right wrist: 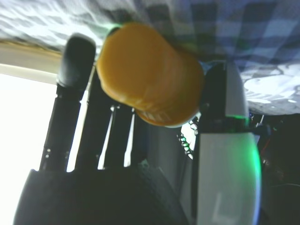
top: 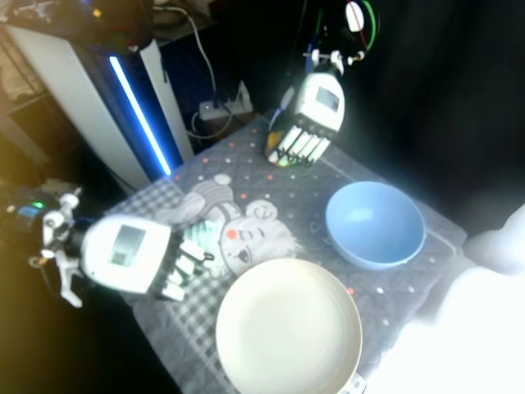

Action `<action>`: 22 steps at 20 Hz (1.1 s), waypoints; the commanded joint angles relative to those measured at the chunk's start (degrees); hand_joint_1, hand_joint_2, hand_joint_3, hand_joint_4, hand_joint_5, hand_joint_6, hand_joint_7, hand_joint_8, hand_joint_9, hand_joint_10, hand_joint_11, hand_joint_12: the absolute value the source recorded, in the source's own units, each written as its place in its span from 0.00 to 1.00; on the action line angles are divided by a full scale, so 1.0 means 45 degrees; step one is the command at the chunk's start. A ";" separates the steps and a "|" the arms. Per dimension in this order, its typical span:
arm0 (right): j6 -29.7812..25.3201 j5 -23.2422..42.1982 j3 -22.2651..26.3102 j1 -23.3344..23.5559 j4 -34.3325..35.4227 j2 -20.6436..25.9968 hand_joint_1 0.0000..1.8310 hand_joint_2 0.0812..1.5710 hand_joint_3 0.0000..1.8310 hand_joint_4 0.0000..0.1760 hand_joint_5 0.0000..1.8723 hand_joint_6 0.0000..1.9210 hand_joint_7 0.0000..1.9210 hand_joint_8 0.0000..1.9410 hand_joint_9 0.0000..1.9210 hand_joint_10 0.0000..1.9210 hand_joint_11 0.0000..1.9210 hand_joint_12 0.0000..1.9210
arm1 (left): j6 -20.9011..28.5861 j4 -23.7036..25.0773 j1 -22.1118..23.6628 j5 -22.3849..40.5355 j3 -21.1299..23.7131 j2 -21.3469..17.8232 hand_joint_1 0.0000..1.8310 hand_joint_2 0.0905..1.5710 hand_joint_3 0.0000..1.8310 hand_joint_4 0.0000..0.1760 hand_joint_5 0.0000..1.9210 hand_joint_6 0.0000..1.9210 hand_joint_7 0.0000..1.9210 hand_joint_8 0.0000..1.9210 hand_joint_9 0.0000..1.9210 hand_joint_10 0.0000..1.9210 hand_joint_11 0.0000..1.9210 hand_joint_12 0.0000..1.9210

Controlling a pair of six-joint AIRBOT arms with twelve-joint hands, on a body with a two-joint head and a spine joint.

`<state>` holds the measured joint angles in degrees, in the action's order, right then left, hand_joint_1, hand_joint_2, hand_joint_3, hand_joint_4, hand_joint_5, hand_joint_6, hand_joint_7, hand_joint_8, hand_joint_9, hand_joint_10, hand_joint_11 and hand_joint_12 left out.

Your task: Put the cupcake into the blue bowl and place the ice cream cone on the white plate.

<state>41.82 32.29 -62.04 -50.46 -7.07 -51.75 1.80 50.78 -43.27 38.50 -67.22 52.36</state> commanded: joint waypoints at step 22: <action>0.2216 0.6255 0.0496 0.2306 0.1653 0.0873 0.64 0.68 0.00 0.00 0.55 0.46 0.62 0.32 0.59 0.60 0.52 0.82 | -0.3855 -0.7235 0.2207 0.4238 -0.1701 0.0233 0.71 0.62 0.00 0.00 0.70 0.08 0.63 0.40 0.64 0.24 0.48 0.63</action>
<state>51.75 52.90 -59.61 -40.95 -1.10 -47.88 -15.73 21.67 -33.67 51.44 -75.11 53.47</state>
